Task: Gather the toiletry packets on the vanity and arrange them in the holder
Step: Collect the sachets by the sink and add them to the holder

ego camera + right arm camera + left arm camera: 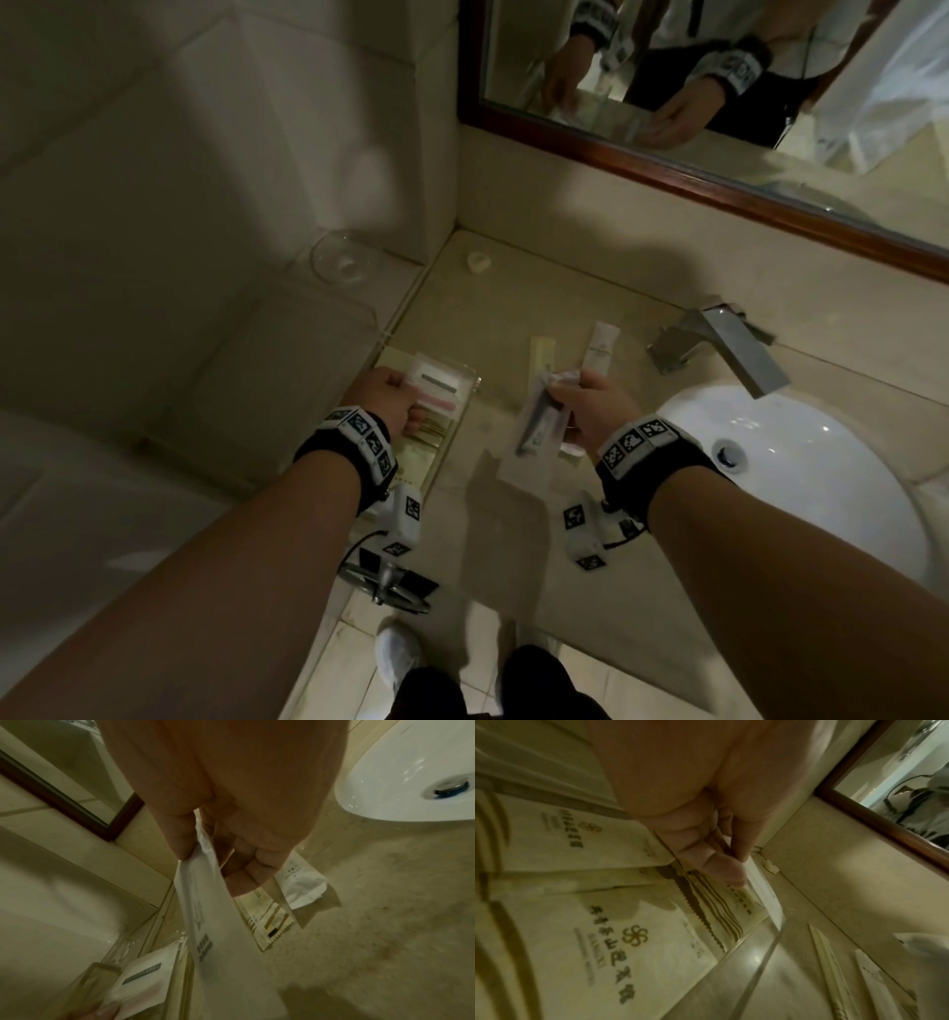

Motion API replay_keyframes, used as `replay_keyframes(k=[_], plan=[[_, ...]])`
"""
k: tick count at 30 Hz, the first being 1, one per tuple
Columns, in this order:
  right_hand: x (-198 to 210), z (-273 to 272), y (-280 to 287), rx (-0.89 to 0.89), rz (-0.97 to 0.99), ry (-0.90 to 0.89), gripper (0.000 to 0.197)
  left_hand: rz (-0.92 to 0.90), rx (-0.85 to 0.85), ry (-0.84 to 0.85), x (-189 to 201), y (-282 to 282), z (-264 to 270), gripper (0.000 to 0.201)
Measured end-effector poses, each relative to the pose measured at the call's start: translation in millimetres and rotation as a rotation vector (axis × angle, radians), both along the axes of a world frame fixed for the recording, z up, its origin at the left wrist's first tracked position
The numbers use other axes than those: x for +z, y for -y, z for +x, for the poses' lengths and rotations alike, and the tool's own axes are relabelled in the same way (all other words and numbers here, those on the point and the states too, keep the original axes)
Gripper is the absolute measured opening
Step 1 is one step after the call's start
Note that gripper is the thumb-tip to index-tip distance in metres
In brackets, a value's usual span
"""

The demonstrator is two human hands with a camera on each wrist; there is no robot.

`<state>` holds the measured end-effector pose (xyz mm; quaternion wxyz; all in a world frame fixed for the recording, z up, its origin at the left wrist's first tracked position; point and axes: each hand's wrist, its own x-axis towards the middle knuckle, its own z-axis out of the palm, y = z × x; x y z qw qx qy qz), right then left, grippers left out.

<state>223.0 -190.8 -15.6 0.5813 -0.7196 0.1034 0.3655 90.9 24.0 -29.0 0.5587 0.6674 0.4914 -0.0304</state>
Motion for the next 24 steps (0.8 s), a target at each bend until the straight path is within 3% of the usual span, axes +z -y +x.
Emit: replay_keyframes(k=[4, 9, 14, 19, 24], plan=[[-5, 0, 1, 0.013, -0.021, -0.001, 0.004, 0.059, -0.046, -0.061, -5, -5, -1, 0.021], [-9, -3, -1, 0.010, -0.012, -0.004, 0.006, 0.098, -0.040, -0.068, -5, -7, -4, 0.042], [-8, -6, -3, 0.030, 0.002, -0.013, 0.008, 0.166, -0.084, -0.043, -9, -13, -8, 0.027], [-6, -8, -1, 0.016, -0.014, -0.029, 0.017, 0.180, -0.177, -0.013, -14, -10, -9, 0.028], [-4, -11, -1, -0.007, -0.019, -0.008, 0.016, 0.142, -0.143, 0.025, -14, -10, -11, 0.019]])
